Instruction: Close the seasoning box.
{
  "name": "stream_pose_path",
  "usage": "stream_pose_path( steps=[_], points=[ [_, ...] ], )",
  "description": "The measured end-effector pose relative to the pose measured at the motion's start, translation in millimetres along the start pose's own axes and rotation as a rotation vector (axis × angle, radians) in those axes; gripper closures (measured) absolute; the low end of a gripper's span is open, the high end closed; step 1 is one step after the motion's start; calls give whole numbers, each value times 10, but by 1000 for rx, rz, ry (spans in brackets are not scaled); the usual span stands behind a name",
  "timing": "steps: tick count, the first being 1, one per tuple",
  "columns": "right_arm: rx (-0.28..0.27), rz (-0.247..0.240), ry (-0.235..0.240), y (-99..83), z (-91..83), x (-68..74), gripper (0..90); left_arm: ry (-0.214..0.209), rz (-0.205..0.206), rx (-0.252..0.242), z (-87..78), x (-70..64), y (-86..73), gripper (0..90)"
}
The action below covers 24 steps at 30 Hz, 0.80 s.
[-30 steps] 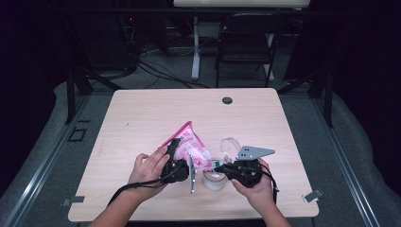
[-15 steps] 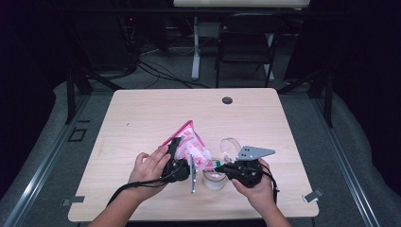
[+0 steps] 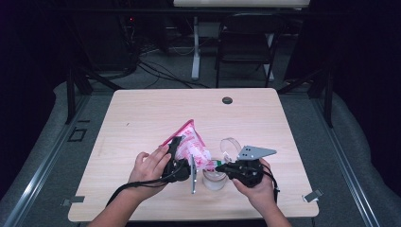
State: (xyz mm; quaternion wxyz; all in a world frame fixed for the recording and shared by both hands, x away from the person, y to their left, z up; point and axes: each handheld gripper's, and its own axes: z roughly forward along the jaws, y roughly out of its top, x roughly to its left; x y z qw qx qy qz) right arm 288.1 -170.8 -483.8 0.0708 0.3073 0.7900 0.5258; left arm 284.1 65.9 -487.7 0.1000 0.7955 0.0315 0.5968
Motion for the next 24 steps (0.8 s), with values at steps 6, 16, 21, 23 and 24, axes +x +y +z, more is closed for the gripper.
stream_pose_path(
  steps=[6, 16, 21, 23, 24],
  points=[
    [1, -1, -1, 0, 1, 0, 900, 0, 2, 2, -3, 3, 3, 604],
    [0, 0, 1, -1, 3, -1, 900, 2, -2, 0, -11, 11, 4, 604],
    [-3, 1, 1, 0, 1, -1, 900, 16, 8, -7, -23, 28, 13, 603],
    [-3, 0, 0, 0, 1, 0, 900, 18, 8, -9, -22, 31, 16, 603],
    [-4, 1, 0, 0, 0, -1, 900, 16, 9, -6, -25, 35, 20, 603]
  ],
)
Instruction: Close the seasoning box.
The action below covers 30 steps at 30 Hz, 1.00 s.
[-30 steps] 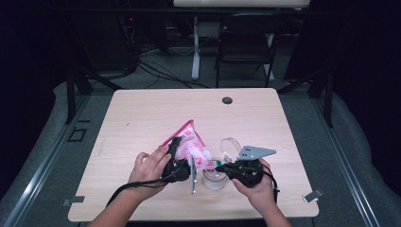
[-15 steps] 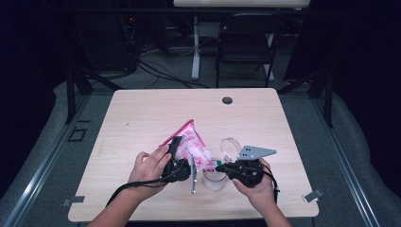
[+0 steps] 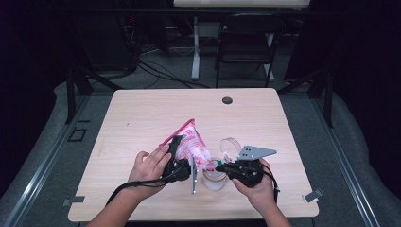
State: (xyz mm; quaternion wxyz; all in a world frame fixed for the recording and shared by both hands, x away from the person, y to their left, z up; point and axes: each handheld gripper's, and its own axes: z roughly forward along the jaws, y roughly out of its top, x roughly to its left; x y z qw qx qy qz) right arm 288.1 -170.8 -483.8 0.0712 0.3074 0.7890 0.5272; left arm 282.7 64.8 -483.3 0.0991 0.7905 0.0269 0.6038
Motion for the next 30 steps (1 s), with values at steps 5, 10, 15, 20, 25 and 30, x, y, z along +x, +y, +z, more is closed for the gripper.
stream_pose_path(
  steps=[5, 10, 15, 20, 25, 30],
  points=[
    [-3, 2, -1, -1, -1, -1, 900, 3, 9, -5, -1, 14, 11, 603],
    [-4, 3, -2, -1, -3, -1, 900, 6, 14, -4, -7, 22, 17, 603],
    [-6, 2, -3, 0, -5, 0, 900, 8, 20, -3, -16, 40, 27, 603],
    [-6, 1, -4, -1, -6, 0, 900, 15, 22, -9, -21, 44, 34, 603],
    [-5, 1, -7, -2, -6, -2, 900, 12, 23, -8, -21, 44, 38, 603],
    [-5, 2, -6, -5, -3, -6, 900, 11, 25, -8, -24, 53, 45, 603]
  ],
)
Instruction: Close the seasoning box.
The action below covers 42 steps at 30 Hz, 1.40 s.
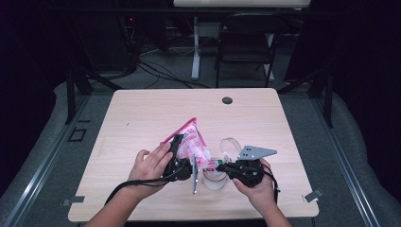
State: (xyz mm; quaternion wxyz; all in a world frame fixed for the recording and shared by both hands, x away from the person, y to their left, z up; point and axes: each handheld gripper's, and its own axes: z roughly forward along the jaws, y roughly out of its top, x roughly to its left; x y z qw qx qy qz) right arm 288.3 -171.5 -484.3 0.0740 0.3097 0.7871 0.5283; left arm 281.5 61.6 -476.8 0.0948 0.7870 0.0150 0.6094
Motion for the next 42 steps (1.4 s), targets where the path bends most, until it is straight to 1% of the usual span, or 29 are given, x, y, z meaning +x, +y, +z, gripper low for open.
stream_pose_path(
  steps=[4, 20, 26, 32, 33, 34, 41, 42],
  points=[
    [2, -2, -1, 0, -3, -1, 900, 6, 1, -8, 3, 4, 3, 603],
    [-3, -3, -4, 0, -4, -2, 900, 7, 8, -5, -6, 23, 19, 604],
    [-5, -3, -5, 1, -10, -3, 900, 16, 10, -13, -6, 29, 25, 605],
    [-10, -1, -8, 1, -11, -1, 900, 12, 11, -8, -15, 38, 33, 607],
    [-10, -1, -8, 1, -12, -2, 900, 8, 4, -7, -14, 31, 32, 607],
    [-7, -5, -8, 2, -15, -6, 900, 16, 12, -13, -14, 34, 35, 607],
    [-8, -4, -11, 2, -18, -7, 900, 15, 13, -15, -13, 36, 39, 611],
    [-8, -5, -10, 1, -19, -8, 900, 17, 19, -14, -14, 34, 42, 612]
  ],
)
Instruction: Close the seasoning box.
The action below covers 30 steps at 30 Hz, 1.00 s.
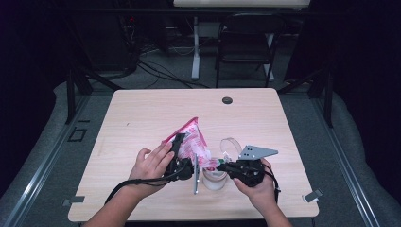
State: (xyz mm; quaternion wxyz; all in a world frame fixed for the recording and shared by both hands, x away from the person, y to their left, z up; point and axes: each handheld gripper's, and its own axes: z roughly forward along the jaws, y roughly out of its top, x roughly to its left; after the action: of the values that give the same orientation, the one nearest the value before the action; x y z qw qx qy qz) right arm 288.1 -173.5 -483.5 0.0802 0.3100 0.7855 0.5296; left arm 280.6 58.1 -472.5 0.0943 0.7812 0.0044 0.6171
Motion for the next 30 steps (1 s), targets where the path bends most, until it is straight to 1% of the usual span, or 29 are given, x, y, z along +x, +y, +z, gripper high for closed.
stream_pose_path(
  steps=[3, 5, 7, 13, 18, 19, 21, 30],
  points=[
    [-1, 2, -1, 0, -3, -2, 900, 4, 5, -4, 0, 0, 5, 613],
    [-2, 3, -2, 1, -6, -3, 900, 2, -2, -3, -3, 3, 7, 613],
    [-3, 2, -1, 3, -11, -4, 900, 10, 5, -7, -2, 11, 10, 613],
    [-3, 2, -3, 3, -14, -5, 900, 12, 10, -12, -2, 14, 18, 614],
    [-3, 1, -3, -1, -13, -10, 900, 12, 12, -10, -8, 13, 24, 614],
    [-3, 1, -3, -2, -13, -11, 900, 6, 8, -6, -11, 9, 26, 614],
    [-4, 2, -5, -6, -10, -13, 900, 13, 14, -9, -12, 10, 31, 614],
    [9, 3, -10, -16, -7, -25, 900, 13, 21, -8, -7, -10, 43, 614]
  ],
)
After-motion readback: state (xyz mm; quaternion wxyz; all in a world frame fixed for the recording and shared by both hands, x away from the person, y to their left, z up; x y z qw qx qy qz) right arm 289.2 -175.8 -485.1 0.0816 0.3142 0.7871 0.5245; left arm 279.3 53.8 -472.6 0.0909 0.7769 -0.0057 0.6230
